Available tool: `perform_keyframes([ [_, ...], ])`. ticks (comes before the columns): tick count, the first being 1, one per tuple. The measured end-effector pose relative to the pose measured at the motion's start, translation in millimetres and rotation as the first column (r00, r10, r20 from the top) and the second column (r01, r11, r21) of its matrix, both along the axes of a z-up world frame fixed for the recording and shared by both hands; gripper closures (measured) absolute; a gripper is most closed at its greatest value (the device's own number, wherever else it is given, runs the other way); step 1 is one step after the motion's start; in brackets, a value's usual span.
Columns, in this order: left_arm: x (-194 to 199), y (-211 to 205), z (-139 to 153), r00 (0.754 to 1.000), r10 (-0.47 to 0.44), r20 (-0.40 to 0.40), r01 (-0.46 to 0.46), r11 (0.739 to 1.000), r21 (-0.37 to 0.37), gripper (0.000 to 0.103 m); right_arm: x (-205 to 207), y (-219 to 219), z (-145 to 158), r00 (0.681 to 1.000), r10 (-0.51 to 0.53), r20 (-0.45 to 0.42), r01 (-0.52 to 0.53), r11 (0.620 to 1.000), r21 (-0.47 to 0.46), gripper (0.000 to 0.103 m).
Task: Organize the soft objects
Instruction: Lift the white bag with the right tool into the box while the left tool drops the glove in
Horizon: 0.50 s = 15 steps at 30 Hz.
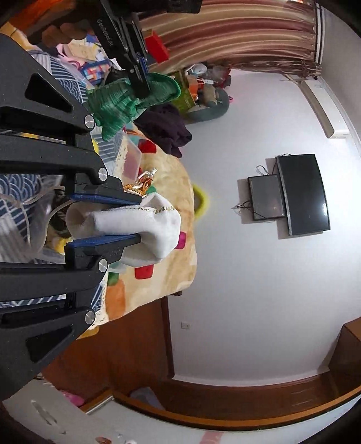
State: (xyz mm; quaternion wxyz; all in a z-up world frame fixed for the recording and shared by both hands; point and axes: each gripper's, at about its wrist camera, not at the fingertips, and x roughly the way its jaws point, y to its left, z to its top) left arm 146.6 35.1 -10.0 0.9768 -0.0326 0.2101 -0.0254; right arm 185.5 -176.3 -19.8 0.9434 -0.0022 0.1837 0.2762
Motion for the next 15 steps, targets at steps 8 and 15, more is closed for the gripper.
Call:
perform_keyframes([
  [8,39.1,-0.9,-26.6,0.996,0.003,-0.093,-0.001,1.000,0.019,0.089,20.1,13.3,-12.2,1.000,-0.001,-0.030,-0.002,0.996,-0.084,0.085],
  [15,73.5,4.9,-57.7,0.978,-0.008,-0.209,-0.005,0.998,-0.059,0.089,43.3,19.2,-35.4,0.991,0.004,-0.136,-0.023,0.989,-0.143,0.084],
])
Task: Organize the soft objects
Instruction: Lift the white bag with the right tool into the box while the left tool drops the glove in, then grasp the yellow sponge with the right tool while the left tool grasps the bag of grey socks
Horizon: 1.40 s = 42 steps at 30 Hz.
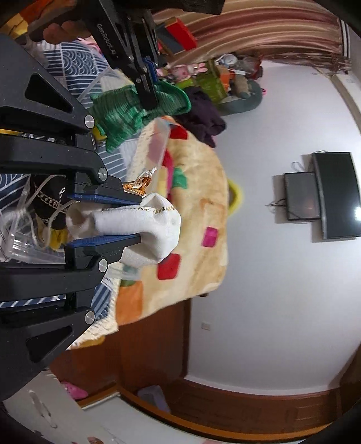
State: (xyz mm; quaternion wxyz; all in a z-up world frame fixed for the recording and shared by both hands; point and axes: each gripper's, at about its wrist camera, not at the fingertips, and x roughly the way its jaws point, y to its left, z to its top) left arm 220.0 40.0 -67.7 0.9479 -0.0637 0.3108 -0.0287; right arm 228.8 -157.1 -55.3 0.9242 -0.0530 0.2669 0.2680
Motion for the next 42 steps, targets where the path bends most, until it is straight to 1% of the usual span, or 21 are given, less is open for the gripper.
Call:
perform_keyframes([
  [5,11.7,-4.4,-15.1,0.999,0.003,-0.046,-0.002,0.999,0.033,0.089,10.5,2.5,-13.9,0.998,0.007,-0.066,-0.010,0.999,-0.041,0.084],
  [9,17.4,-3.6,-24.9,0.996,0.004,-0.089,-0.002,1.000,0.031,0.089,17.8,3.7,-24.1,0.992,0.015,-0.123,-0.022,0.998,-0.057,0.084],
  [12,18.2,-3.1,-28.2,0.995,0.007,-0.104,-0.004,0.999,0.035,0.088,19.4,3.6,-28.5,0.988,0.024,-0.155,-0.032,0.998,-0.052,0.084],
  [15,17.1,-3.6,-29.2,0.993,-0.001,-0.114,0.006,0.999,0.044,0.079,18.7,3.6,-28.0,0.985,0.031,-0.170,-0.040,0.998,-0.046,0.081],
  [16,16.6,-3.4,-29.4,0.993,-0.007,-0.117,0.012,0.999,0.043,0.074,17.6,3.1,-27.1,0.985,0.030,-0.171,-0.039,0.998,-0.047,0.081],
  [18,13.6,-4.5,-29.0,0.992,-0.016,-0.121,0.021,0.999,0.044,0.069,17.7,3.7,-25.6,0.986,0.022,-0.168,-0.032,0.998,-0.059,0.080],
  [21,7.0,-6.4,-25.5,0.993,-0.034,-0.114,0.040,0.998,0.050,0.060,14.9,1.2,-22.5,0.987,0.011,-0.162,-0.021,0.998,-0.060,0.074],
  [23,0.4,-7.5,-21.3,0.993,-0.052,-0.105,0.056,0.998,0.043,0.053,11.7,-1.9,-19.3,0.988,0.015,-0.155,-0.022,0.999,-0.045,0.062],
  [26,-10.7,-8.6,-11.9,0.993,-0.075,-0.088,0.078,0.997,0.029,0.052,1.6,-5.5,-10.3,0.994,0.008,-0.105,-0.012,0.999,-0.045,0.051],
  [27,-15.0,-9.1,-8.0,0.994,-0.080,-0.079,0.083,0.996,0.032,0.049,-2.2,-5.2,-7.4,0.996,0.008,-0.086,-0.012,0.999,-0.048,0.049],
  [29,-25.5,-9.9,0.8,0.995,-0.083,-0.053,0.085,0.996,0.038,0.037,-10.8,-6.0,-1.0,0.998,0.008,-0.055,-0.011,0.999,-0.045,0.038],
  [31,-36.8,-10.2,9.7,0.996,-0.081,-0.024,0.082,0.995,0.051,0.030,-17.7,-6.6,5.3,1.000,0.011,-0.028,-0.012,1.000,-0.027,0.031],
  [32,-44.5,-11.5,15.4,0.997,-0.082,-0.010,0.083,0.995,0.064,0.026,-21.2,-6.4,8.0,1.000,0.013,-0.016,-0.013,1.000,-0.020,0.030],
  [33,-50.3,-11.8,18.9,0.997,-0.083,0.000,0.083,0.994,0.070,0.025,-26.3,-6.4,11.8,1.000,0.015,0.003,-0.015,1.000,-0.013,0.028],
  [34,-52.7,-11.7,21.1,0.997,-0.082,0.006,0.081,0.994,0.073,0.022,-30.4,-6.7,14.6,1.000,0.016,0.015,-0.016,1.000,-0.009,0.023],
  [35,-58.3,-11.1,23.3,0.997,-0.080,0.012,0.078,0.994,0.078,0.015,-34.9,-6.7,17.4,0.999,0.016,0.030,-0.016,1.000,-0.006,0.020],
  [37,-70.7,-8.5,25.6,0.998,-0.067,0.021,0.065,0.994,0.082,0.005,-42.1,-5.7,20.8,0.998,0.018,0.056,-0.018,1.000,-0.002,0.020],
  [39,-80.2,-5.4,24.4,0.998,-0.061,0.022,0.059,0.995,0.075,0.004,-49.4,-4.9,22.0,0.997,0.036,0.067,-0.036,0.999,0.001,0.020],
  [42,-91.6,-2.4,16.2,0.999,-0.044,-0.010,0.045,0.996,0.074,0.004,-60.3,-4.6,17.9,0.996,0.058,0.070,-0.059,0.998,0.012,0.019],
])
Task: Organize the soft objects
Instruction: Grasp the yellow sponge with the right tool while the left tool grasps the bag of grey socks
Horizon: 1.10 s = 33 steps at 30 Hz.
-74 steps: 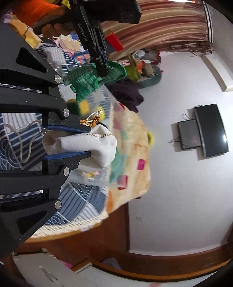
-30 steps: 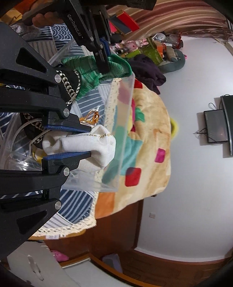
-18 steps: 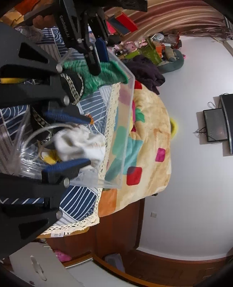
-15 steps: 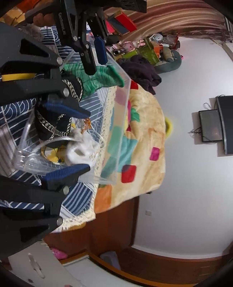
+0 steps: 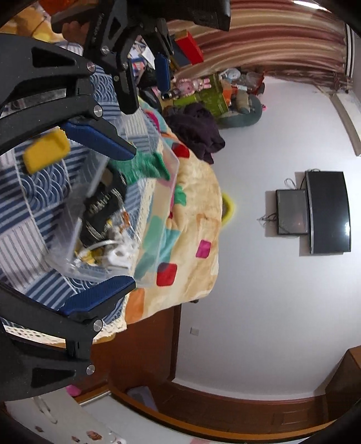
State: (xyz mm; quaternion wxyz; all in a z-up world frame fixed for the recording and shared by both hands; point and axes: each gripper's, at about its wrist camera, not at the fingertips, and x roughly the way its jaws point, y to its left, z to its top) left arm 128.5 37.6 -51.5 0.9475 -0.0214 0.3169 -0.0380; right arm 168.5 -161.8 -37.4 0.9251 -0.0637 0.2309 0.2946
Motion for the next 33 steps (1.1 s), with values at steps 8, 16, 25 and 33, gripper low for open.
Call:
perform_keyframes([
  [8,-33.0,-5.9,-37.2,0.994,-0.024,-0.108,0.026,1.000,0.014,0.004,-18.7,-2.3,-37.3,0.993,0.016,-0.114,-0.012,0.999,0.035,0.019],
  [16,-48.3,-4.2,-78.2,0.976,-0.009,-0.216,-0.002,0.999,-0.051,0.004,-19.4,17.0,-78.4,0.972,0.046,-0.232,-0.052,0.998,-0.019,0.019],
  [25,-62.2,-7.9,-98.1,0.973,-0.011,-0.230,-0.010,0.996,-0.087,0.004,-19.0,36.1,-96.6,0.955,0.098,-0.281,-0.115,0.992,-0.047,0.022],
  [33,-66.8,-18.8,-101.7,0.983,-0.021,-0.183,0.015,0.999,-0.036,0.022,-20.0,44.4,-105.5,0.951,0.111,-0.290,-0.141,0.987,-0.081,0.049],
])
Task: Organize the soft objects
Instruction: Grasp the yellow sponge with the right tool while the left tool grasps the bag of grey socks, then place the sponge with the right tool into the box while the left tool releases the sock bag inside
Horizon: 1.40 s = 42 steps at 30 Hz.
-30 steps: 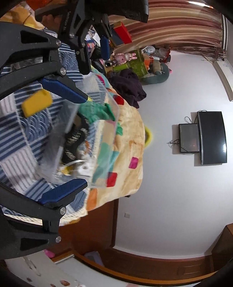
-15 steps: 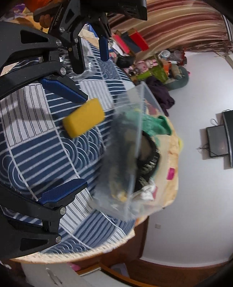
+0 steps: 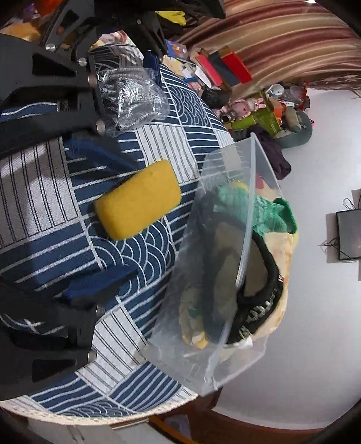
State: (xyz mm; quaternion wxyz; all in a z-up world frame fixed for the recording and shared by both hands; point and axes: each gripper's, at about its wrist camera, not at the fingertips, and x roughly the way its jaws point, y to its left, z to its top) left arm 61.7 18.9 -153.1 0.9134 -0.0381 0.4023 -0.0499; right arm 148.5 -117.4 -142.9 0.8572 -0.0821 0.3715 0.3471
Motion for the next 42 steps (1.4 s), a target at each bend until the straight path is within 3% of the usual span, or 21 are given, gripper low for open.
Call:
perform_keyframes([
  [2,-0.2,-0.3,1.1,1.000,-0.003,0.007,0.003,1.000,-0.001,0.033,0.7,-1.2,-1.4,1.000,0.013,-0.019,-0.012,1.000,0.011,0.061],
  [8,1.8,4.9,6.3,1.000,0.001,0.013,0.000,0.999,-0.036,0.043,-5.8,-6.5,4.4,1.000,0.027,-0.003,-0.026,0.999,0.031,0.065],
  [23,19.8,22.1,56.1,0.986,0.059,0.154,-0.054,0.998,-0.036,0.043,-11.7,-26.8,43.0,0.994,-0.042,0.100,0.032,0.994,0.102,0.066],
  [35,40.4,25.2,114.8,0.933,0.110,0.342,-0.110,0.994,-0.019,0.043,-6.7,-49.7,96.0,0.949,-0.173,0.265,0.121,0.972,0.199,0.065],
  [42,72.0,25.6,117.2,0.933,0.115,0.340,-0.114,0.993,-0.023,0.043,7.9,-37.6,102.9,0.932,-0.189,0.310,0.136,0.973,0.185,0.065],
])
